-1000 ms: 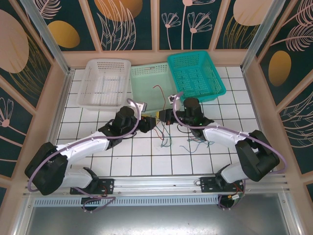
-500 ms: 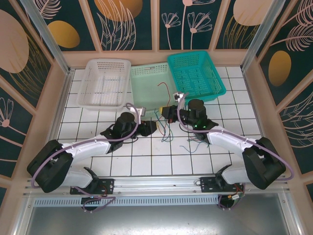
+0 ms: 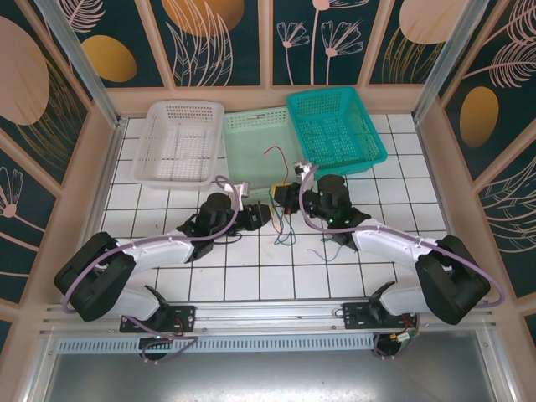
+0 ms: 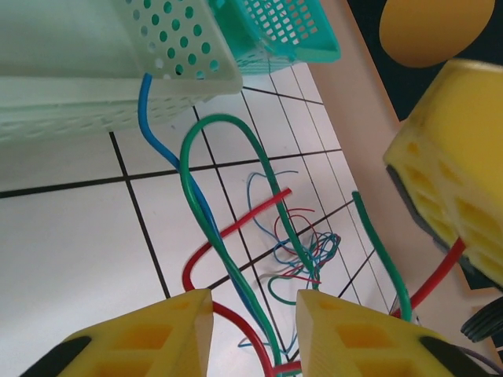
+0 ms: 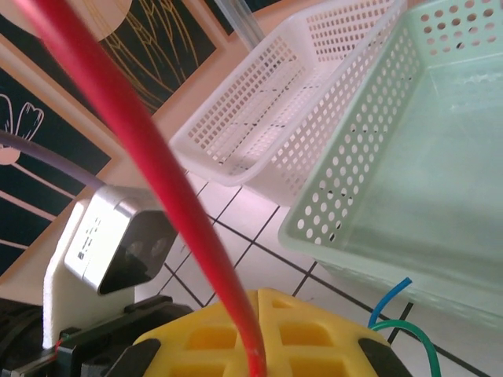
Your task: Untangle the cables
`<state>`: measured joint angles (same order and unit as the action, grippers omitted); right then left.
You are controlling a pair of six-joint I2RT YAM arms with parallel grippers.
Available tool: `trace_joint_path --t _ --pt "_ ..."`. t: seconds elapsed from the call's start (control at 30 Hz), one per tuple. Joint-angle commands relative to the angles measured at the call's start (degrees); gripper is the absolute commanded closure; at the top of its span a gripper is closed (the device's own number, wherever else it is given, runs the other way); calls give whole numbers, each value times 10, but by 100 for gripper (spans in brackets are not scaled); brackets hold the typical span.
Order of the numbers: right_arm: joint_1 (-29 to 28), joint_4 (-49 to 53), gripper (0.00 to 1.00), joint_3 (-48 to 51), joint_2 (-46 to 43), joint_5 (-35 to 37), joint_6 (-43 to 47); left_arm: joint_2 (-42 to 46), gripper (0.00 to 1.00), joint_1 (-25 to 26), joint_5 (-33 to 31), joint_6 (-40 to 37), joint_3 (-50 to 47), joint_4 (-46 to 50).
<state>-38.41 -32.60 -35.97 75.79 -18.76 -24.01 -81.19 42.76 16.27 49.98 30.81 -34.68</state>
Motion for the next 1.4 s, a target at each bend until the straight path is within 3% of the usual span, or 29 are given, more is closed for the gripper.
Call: trace_joint_path --t 0.0,0.27,0.47,0.7,1.17,1.37 --pt "-3 -43 100 4 -14 30 13 -7 67 2 5 11 -10 -17" --pt "-6 -49 100 2 -17 32 21 -26 62 3 6 21 -1 -21" --pt "-7 -62 100 13 -29 36 17 -40 74 3 2 25 4 -33" --pt "-6 -93 100 43 -52 65 -2 -41 100 3 -18 54 -12 -80" --pt "9 -200 100 132 -106 194 -107 -44 100 3 -79 183 -116 -225" --pt "22 -216 100 163 -124 208 -135 -25 100 3 -104 206 -135 -208"
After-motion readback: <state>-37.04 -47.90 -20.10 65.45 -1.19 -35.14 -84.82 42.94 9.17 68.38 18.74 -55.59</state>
